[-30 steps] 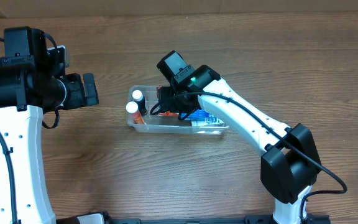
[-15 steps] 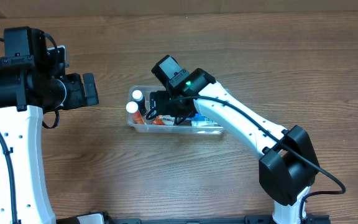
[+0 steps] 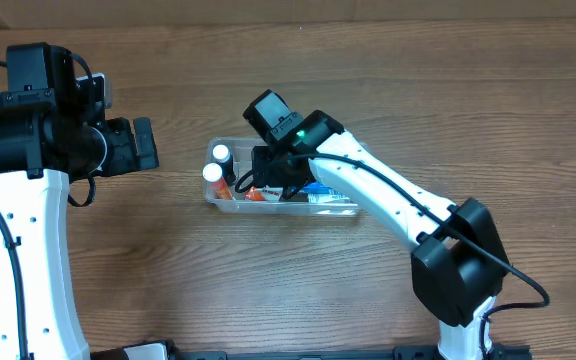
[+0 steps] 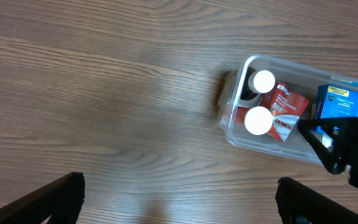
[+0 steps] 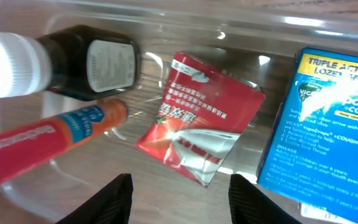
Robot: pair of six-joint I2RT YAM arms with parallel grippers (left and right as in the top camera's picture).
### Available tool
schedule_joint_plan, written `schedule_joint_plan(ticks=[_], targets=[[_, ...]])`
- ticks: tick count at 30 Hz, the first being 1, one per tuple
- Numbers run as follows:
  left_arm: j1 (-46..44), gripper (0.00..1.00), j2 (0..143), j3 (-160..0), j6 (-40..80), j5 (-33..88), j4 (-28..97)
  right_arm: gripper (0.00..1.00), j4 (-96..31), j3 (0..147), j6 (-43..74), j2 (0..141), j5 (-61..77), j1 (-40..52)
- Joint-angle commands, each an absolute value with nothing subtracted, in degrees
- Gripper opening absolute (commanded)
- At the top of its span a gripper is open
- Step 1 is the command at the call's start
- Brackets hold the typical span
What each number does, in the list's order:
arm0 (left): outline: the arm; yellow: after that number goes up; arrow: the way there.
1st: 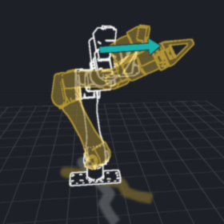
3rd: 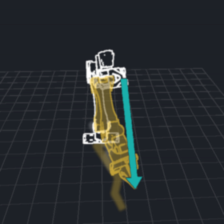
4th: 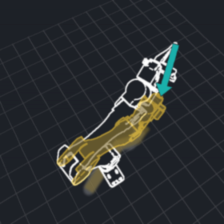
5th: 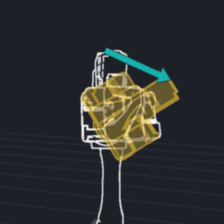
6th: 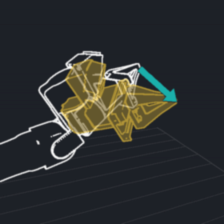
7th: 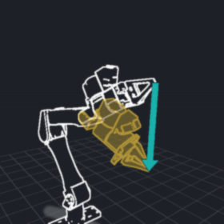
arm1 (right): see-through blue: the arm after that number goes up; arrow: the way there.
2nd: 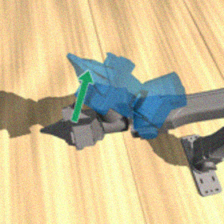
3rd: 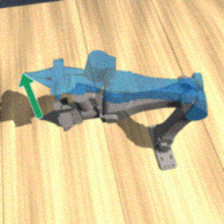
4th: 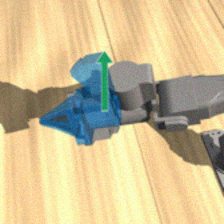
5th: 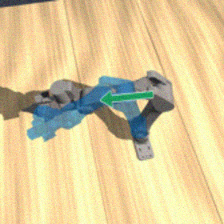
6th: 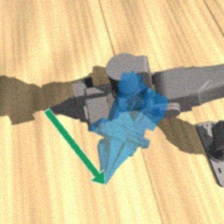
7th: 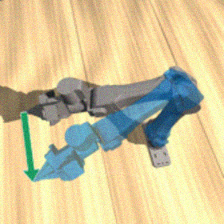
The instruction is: Pack container
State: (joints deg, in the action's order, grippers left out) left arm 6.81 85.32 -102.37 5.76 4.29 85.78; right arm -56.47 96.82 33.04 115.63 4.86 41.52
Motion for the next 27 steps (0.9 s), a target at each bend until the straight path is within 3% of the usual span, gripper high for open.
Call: schedule_joint_plan(ticks=[1,8,19,27], targets=[[7.11,1.00,85.52,-103.24,5.30,4.08,85.95,0.52,-55.53,97.73,29.43,118.87,3.88,41.60],[7.11,1.00,85.52,-103.24,5.30,4.08,85.95,0.52,-55.11,97.73,26.24,120.51,-5.19,41.54],[7.11,1.00,85.52,-103.24,5.30,4.08,86.37,0.53,-56.38,97.73,25.04,120.51,-8.60,40.80],[7.11,1.00,85.49,-103.24,5.30,4.05,86.26,0.61,-62.35,101.25,21.71,116.99,-8.03,40.82]])
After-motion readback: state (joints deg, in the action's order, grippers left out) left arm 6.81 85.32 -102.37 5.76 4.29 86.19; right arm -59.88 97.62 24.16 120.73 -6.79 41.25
